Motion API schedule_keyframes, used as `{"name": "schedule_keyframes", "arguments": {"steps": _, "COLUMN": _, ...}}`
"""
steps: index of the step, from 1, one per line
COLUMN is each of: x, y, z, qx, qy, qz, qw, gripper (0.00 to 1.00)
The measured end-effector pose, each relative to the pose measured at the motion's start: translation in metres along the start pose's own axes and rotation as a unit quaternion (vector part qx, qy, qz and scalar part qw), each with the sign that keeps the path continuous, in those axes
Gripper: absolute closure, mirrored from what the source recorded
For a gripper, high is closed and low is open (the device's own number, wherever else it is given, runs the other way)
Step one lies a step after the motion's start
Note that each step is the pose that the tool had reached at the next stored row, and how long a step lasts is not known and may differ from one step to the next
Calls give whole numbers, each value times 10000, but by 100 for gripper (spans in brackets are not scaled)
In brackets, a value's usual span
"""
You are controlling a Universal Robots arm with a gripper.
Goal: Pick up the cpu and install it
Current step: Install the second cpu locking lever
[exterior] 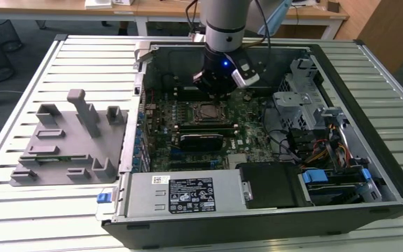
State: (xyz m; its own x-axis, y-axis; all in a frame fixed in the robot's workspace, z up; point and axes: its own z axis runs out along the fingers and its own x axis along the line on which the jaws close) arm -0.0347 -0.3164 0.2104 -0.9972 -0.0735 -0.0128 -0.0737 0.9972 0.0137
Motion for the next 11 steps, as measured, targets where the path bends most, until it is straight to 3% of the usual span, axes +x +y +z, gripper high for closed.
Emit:
{"name": "schedule_keyframes", "arguments": {"steps": 8, "x": 4, "y": -52, "z": -3, "qx": 1, "qy": 0, "qz": 0, "qw": 10000, "gripper": 89}}
{"name": "schedule_keyframes", "arguments": {"steps": 11, "x": 2, "y": -52, "z": -49, "qx": 0, "qy": 0, "qz": 0, "qw": 10000, "gripper": 89}}
